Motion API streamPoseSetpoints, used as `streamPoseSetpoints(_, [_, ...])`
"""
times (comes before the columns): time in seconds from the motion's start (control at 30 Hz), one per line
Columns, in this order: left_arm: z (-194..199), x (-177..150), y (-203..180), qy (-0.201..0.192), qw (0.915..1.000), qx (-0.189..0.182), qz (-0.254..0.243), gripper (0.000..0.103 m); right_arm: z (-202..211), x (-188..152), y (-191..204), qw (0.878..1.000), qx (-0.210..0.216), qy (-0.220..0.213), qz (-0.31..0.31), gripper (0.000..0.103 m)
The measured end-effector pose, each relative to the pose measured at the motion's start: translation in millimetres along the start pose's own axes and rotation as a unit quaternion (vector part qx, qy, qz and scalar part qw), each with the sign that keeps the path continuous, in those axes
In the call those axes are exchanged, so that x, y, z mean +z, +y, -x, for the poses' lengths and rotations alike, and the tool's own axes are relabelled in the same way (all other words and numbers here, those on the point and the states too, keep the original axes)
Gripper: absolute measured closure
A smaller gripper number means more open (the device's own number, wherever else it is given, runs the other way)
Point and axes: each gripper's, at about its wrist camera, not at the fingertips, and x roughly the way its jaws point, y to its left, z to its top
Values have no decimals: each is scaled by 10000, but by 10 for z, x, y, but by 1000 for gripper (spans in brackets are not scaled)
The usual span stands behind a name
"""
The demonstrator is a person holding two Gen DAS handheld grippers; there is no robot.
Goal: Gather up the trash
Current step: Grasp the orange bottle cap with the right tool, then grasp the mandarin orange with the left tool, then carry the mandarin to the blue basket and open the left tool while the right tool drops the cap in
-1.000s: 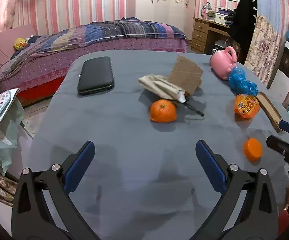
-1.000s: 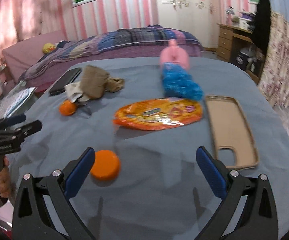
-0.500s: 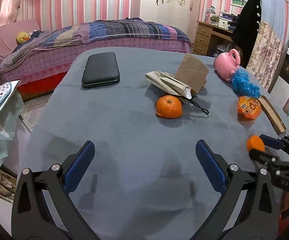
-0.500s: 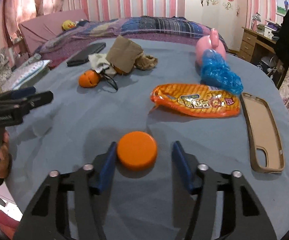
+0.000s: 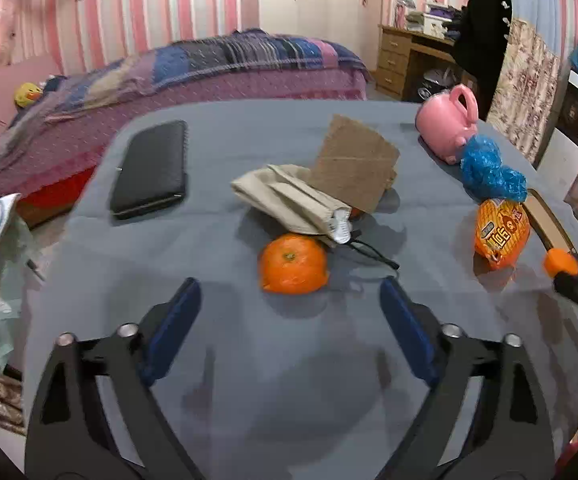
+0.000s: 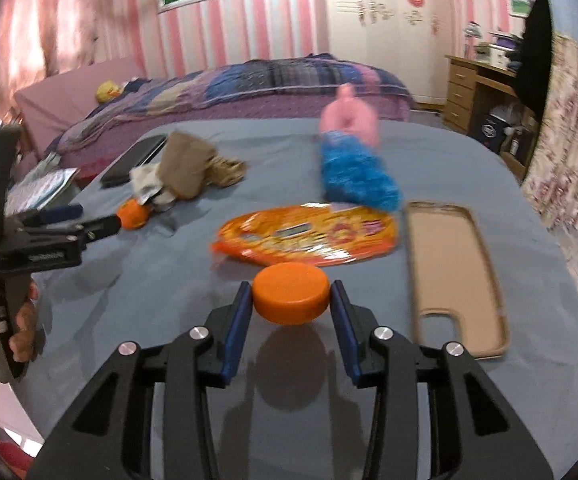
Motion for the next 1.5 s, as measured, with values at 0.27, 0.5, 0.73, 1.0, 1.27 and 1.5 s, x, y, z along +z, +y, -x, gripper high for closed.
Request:
streamPoseSetpoints(0.27, [-234,82,-82,274,9993,111,-207,67,59,84,-210,9996,-144,-139,-218,63])
streamPoseSetpoints(0.5, [130,-8,-209,153,9997,6,-198,75,180,112,-331,9989,-242,-275,-292,63])
streamPoseSetpoints(0.73, [507,93,-646,-359,9968,-2,-715,75,334,132,-534,9974,-389,-423,-424,63])
streamPoseSetpoints(1.0, [463,358,-1152,-478,9954,-369,-748,75,601,127,-891,9928,-886,-612,-521,63])
streamPoseSetpoints(1.27, [461,583,-1813,-732,9890,-836,-979,75,917,93,-1399,9837,-1517,-728,-638,63])
streamPoseSetpoints(1.5, [431,671,-2462,-820,9807,-1304,-1205,75,1236,20,-1947,9698,-2065,-805,-1017,63])
